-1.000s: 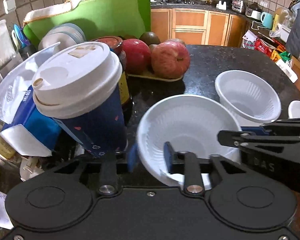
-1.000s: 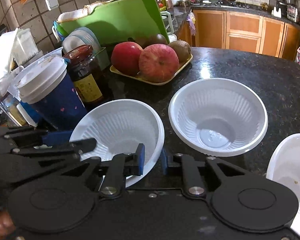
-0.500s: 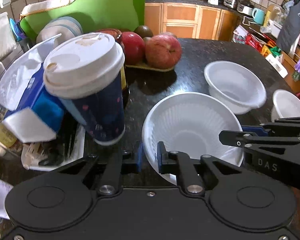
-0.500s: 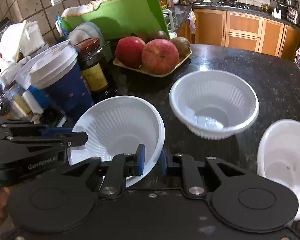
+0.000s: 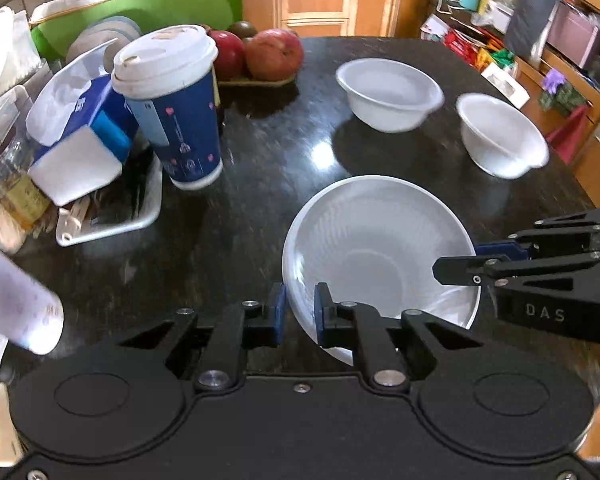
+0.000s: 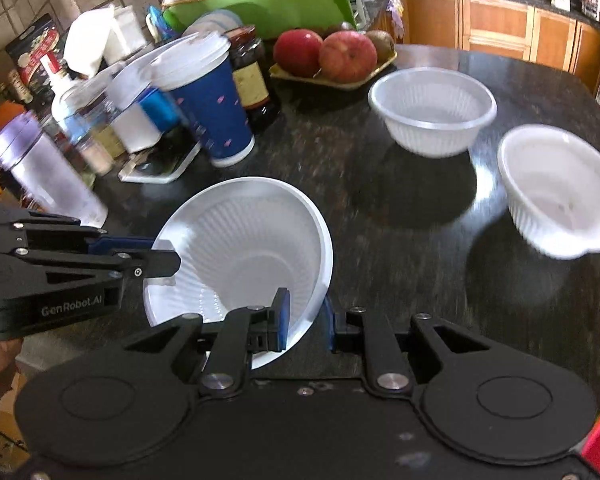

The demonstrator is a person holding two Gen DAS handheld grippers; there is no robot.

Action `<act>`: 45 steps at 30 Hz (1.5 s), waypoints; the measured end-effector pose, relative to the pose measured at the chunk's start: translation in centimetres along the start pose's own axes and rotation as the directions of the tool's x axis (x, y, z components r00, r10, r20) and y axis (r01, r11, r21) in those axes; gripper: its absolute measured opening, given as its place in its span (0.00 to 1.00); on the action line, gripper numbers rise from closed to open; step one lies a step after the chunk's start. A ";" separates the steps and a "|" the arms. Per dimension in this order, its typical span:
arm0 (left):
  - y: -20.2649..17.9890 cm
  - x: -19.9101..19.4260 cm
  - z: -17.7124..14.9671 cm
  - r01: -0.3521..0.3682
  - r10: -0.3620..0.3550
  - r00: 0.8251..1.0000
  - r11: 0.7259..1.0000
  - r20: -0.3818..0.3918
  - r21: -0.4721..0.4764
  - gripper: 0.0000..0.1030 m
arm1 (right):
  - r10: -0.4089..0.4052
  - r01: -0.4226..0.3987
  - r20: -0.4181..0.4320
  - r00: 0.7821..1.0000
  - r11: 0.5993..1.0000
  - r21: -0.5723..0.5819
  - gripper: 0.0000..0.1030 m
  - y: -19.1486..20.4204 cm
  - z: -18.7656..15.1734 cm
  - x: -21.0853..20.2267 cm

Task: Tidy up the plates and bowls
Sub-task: 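Lift the white bowl with both grippers and carry it toward another white bowl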

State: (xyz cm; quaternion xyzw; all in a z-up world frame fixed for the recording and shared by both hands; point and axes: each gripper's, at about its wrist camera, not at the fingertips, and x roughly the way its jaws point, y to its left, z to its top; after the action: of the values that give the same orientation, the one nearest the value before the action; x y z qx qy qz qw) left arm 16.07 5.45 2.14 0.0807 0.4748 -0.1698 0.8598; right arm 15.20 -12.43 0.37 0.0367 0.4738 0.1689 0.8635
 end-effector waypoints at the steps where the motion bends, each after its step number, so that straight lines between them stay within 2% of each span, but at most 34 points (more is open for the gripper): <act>1: -0.1 -0.3 -0.2 0.005 -0.005 1.000 1.000 -0.006 0.007 0.19 | 0.002 -0.002 -0.009 1.000 1.000 -0.005 0.19 0.2 -0.6 -0.5; 6: -0.9 -1.2 -2.0 0.051 -0.049 0.997 0.998 -0.066 0.033 0.20 | -0.013 0.011 -0.039 0.999 0.999 -0.043 0.19 1.3 -3.2 -2.5; 11: -1.7 -1.7 -3.9 0.075 -0.068 0.990 0.996 -0.123 0.053 0.20 | 0.009 -0.011 -0.101 0.995 1.000 -0.021 0.19 1.5 -4.9 -3.3; 18: -2.6 -2.7 -4.8 0.078 -0.067 0.993 0.992 -0.102 0.101 0.22 | -0.002 0.002 -0.115 0.993 1.000 -0.006 0.19 1.5 -6.2 -4.0; 22: -2.3 -2.1 -4.7 0.073 -0.065 0.992 0.995 -0.110 0.074 0.22 | 0.001 -0.001 -0.095 0.995 1.000 -0.001 0.19 1.6 -6.1 -4.0; 24: -2.2 -2.1 -4.8 0.072 -0.065 0.993 0.995 -0.100 0.068 0.23 | -0.002 0.001 -0.083 0.997 1.000 -0.007 0.21 1.6 -6.1 -4.1; 26: -2.2 -2.2 -5.0 0.055 -0.049 0.996 0.996 -0.081 0.071 0.29 | 0.002 -0.002 -0.077 0.997 1.000 -0.010 0.22 1.7 -6.1 -4.1; 34: -2.3 -4.0 -5.1 0.037 -0.038 0.999 0.995 0.008 0.088 0.29 | 0.003 -0.004 -0.019 1.000 0.999 -0.037 0.34 1.5 -6.0 -5.2; 39: -2.2 -5.2 -4.3 0.030 -0.034 0.998 0.996 0.050 0.080 0.29 | -0.001 0.002 0.035 0.999 0.999 -0.032 0.34 0.9 -5.6 -6.7; 45: -3.1 -6.4 -1.6 0.015 -0.024 0.992 0.997 0.123 0.073 0.30 | -0.044 0.046 0.128 0.991 0.999 -0.012 0.34 -1.4 -4.7 -10.1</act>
State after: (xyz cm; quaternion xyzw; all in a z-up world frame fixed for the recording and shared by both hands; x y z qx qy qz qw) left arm 10.50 4.46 6.78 0.0965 0.4147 -0.1998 0.8825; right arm 6.70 -17.50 5.61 0.0301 0.4168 0.1502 0.8960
